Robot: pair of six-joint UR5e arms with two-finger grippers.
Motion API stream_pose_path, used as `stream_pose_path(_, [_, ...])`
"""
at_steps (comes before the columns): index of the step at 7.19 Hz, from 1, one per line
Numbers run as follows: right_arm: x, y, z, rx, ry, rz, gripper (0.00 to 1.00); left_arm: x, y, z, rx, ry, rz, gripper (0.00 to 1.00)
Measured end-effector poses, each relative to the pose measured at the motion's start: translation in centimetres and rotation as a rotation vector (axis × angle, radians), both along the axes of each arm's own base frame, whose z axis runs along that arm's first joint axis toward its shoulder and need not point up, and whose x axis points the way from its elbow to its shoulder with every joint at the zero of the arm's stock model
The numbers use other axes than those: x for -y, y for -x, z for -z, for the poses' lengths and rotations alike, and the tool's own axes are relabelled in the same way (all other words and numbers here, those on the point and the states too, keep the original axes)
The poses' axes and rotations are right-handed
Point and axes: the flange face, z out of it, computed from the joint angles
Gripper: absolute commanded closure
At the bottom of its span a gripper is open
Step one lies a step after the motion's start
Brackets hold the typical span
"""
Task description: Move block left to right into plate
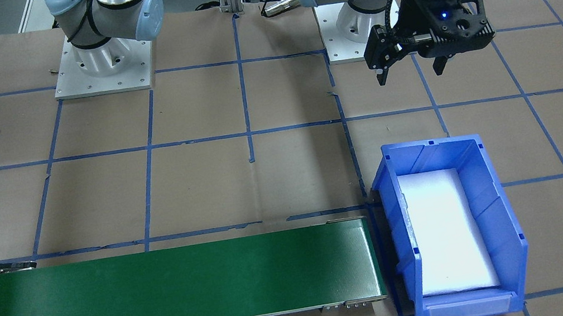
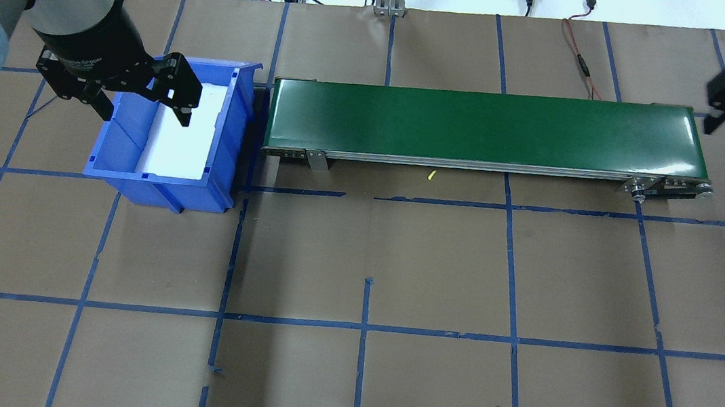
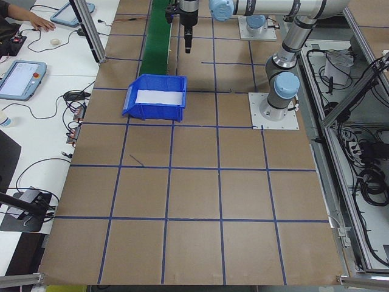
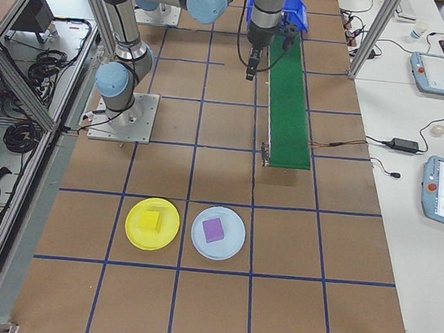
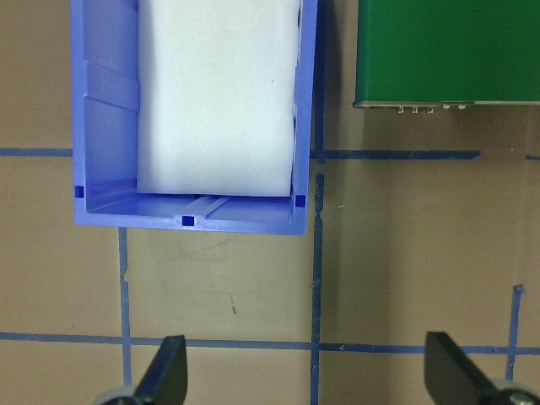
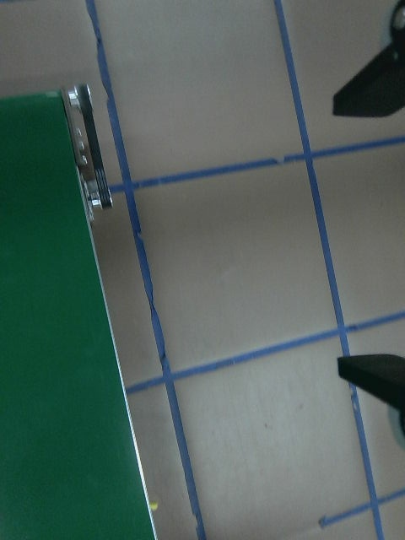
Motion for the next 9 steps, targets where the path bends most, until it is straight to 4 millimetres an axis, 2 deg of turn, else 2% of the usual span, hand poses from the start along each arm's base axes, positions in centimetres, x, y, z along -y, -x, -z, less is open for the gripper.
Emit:
stream_pose_path(1, [-0.3, -5.0, 0.1, 0.011, -0.006, 0.011, 0.0, 0.0, 0.0, 0.0, 0.0, 0.0, 0.0, 0.0])
stream_pose_path(2, [-0.8, -8.3, 0.0, 0.019, -0.006, -0.004, 0.0, 0.0, 0.0, 0.0, 0.0, 0.001, 0.0, 0.0])
stream_pose_path(3, [-1.0, -9.7, -0.3, 0.04, 0.001, -0.012, 0.0, 0.0, 0.0, -0.1, 0.0, 0.001, 0.0, 0.0])
stream_pose_path(4, [-1.0, -10.4, -0.8, 0.063, 0.027, -0.017, 0.0, 0.0, 0.0, -0.1, 0.0, 0.001, 0.0, 0.0])
stream_pose_path(6, [-0.4, -10.9, -2.2, 0.067, 0.188, -0.036, 0.0, 0.0, 0.0, 0.0, 0.0, 0.001, 0.0, 0.0])
stream_pose_path(8, [-0.6, -11.2, -0.3, 0.048, 0.214, -0.048, 0.0, 0.0, 0.0, 0.0, 0.0, 0.001, 0.0, 0.0])
stream_pose_path(9, [-1.0, -12.0, 0.4, 0.032, 0.199, -0.072, 0.0, 0.0, 0.0, 0.0, 0.001, 0.001, 0.0, 0.0])
